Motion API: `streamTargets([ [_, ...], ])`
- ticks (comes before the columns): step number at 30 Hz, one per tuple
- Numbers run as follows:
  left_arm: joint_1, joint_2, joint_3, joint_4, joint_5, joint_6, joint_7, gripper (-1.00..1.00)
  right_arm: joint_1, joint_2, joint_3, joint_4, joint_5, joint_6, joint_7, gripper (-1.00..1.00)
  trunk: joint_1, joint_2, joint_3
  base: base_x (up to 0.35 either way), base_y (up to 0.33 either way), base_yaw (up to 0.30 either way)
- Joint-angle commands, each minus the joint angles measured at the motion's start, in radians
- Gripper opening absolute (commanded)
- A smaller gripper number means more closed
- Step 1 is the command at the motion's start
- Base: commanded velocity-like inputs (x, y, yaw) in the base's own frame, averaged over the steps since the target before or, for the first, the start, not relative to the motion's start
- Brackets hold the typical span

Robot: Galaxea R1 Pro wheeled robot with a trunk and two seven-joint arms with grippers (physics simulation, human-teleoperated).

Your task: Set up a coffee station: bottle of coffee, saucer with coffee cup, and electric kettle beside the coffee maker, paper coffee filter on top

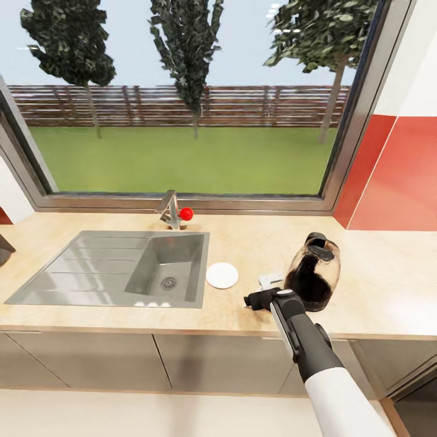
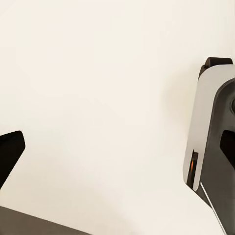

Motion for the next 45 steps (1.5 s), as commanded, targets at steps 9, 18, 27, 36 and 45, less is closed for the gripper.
streamTargets([
  [9, -0.001, 0.000, 0.006, 0.001, -0.002, -0.004, 0.000, 1.00, -0.001, 0.000, 0.000, 0.002, 0.011, 0.005, 0.009, 1.00, 0.001, -0.002, -0.002, -0.002, 0.000, 0.000],
  [18, -0.001, 0.000, 0.006, 0.001, -0.001, -0.004, 0.000, 1.00, -0.001, 0.000, 0.001, 0.004, 0.009, 0.003, 0.015, 1.00, 0.001, -0.002, -0.002, 0.000, 0.000, 0.000],
  [27, -0.001, 0.000, 0.006, 0.001, -0.001, -0.004, 0.000, 1.00, -0.001, 0.000, 0.003, 0.006, 0.007, 0.003, 0.020, 1.00, 0.001, -0.002, -0.002, 0.000, 0.000, 0.000],
  [36, -0.001, 0.000, 0.006, 0.001, -0.001, -0.004, 0.000, 1.00, -0.001, 0.002, 0.004, 0.033, 0.005, 0.003, 0.021, 1.00, 0.001, -0.002, -0.002, 0.000, 0.000, 0.000],
  [45, -0.001, 0.000, 0.006, 0.001, -0.001, -0.004, 0.000, 1.00, -0.001, 0.003, 0.004, 0.036, 0.006, 0.002, 0.021, -1.00, 0.001, -0.002, -0.002, 0.000, 0.000, 0.000],
])
